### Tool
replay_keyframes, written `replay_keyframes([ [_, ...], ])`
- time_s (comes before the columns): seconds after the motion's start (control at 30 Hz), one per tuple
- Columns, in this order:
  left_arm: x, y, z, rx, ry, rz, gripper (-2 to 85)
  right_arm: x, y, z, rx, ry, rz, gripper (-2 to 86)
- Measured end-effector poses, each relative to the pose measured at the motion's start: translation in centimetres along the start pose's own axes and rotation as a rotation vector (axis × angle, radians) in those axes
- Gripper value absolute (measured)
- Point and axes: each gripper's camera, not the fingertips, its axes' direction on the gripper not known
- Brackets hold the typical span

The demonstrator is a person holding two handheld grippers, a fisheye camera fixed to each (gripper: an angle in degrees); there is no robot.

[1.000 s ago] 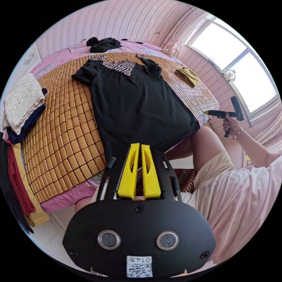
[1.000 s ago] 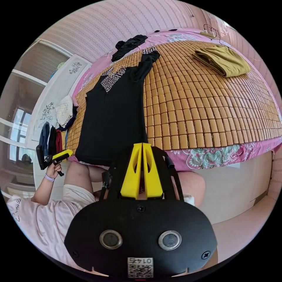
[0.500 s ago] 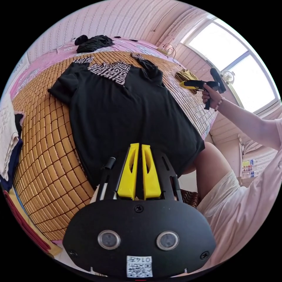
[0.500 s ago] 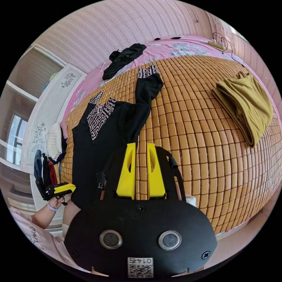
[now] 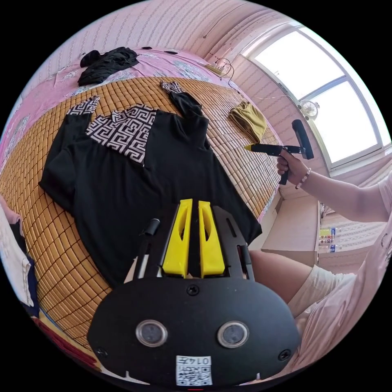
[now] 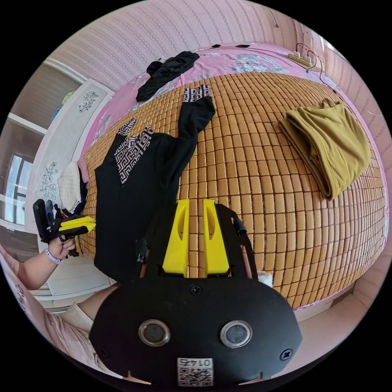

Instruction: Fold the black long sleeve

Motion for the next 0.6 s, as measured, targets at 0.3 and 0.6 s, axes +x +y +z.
replay_keyframes([
  [0.3, -1.8, -15.4, 8.3, 0.061, 0.065, 0.06, 4.1, -1.2, -14.4, 2.7, 0.164, 0.133, -0.115, 8.1],
  [0.6, -1.4, -22.4, 14.3, -0.028, -0.004, 0.097, 3.9, -0.7, -17.0, 6.0, 0.066, 0.216, -0.099, -0.2],
])
